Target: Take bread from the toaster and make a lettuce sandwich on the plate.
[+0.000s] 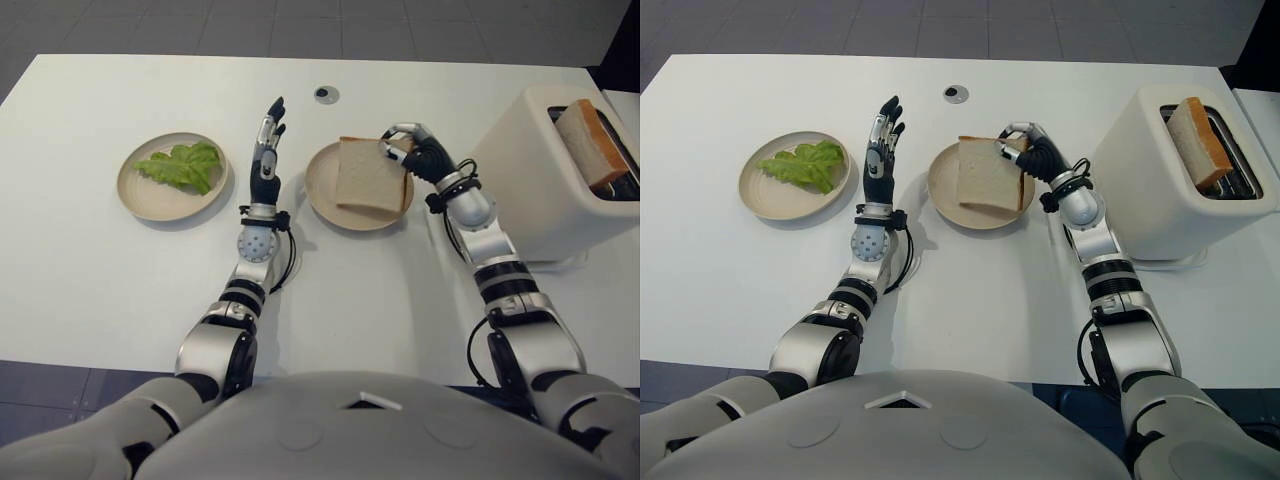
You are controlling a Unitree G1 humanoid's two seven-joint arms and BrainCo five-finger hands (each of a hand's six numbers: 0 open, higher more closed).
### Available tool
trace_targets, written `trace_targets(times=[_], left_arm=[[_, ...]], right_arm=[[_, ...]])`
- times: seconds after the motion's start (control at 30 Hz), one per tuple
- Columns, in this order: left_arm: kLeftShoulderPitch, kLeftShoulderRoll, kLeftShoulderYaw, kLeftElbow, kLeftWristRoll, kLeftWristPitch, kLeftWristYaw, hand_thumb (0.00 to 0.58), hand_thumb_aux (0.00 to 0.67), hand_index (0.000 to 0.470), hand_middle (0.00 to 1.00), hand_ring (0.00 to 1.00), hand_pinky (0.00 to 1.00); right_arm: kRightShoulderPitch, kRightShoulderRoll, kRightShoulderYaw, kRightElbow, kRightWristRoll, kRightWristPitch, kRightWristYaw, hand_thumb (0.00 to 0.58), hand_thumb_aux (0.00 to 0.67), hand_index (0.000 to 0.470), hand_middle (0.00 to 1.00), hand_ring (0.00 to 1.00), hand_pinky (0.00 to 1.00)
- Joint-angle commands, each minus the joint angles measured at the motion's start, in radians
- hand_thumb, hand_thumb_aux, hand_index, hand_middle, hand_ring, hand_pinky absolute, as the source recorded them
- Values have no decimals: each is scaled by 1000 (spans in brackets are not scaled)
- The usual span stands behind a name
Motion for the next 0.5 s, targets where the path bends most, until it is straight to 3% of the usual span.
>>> trace_targets(times=[0.03, 0.17, 0.23, 0.27, 0.3, 0.33, 0.37, 0.5], left_arm=[[39, 16, -24, 19, 40, -5, -6, 0, 0, 0, 0, 0, 0], [36, 76, -28, -85, 144, 20, 63, 0, 0, 0, 0, 0, 0], [76, 137, -15, -204, 261, 62, 135, 0, 0, 0, 0, 0, 0], [102, 164, -7, -263, 310, 85, 164, 0, 0, 0, 0, 0, 0], [133, 195, 7, -335, 371, 124, 198, 0, 0, 0, 0, 0, 0], [163, 223, 24, -401, 420, 167, 232, 0, 0, 0, 0, 0, 0], [195, 259, 49, -475, 482, 230, 271, 0, 0, 0, 0, 0, 0], [310, 403, 157, -670, 708, 514, 411, 0, 0, 0, 0, 0, 0]], right_arm=[[64, -49, 52, -58, -17, -12, 131, 580, 670, 470, 1000, 1000, 1000], [64, -47, 47, -51, -53, -7, 110, 580, 670, 470, 1000, 1000, 1000], [63, -38, 38, -56, -101, -23, 32, 580, 670, 470, 906, 906, 906], [69, -41, 37, -69, -136, -35, -11, 524, 462, 324, 329, 329, 329], [77, -47, 39, -92, -179, -45, -56, 476, 386, 271, 137, 137, 137], [87, -52, 42, -120, -212, -57, -86, 275, 184, 129, 0, 0, 0], [106, -56, 44, -168, -248, -63, -113, 0, 0, 0, 0, 0, 0], [168, -49, 76, -336, -327, -59, -126, 0, 0, 0, 0, 0, 0]])
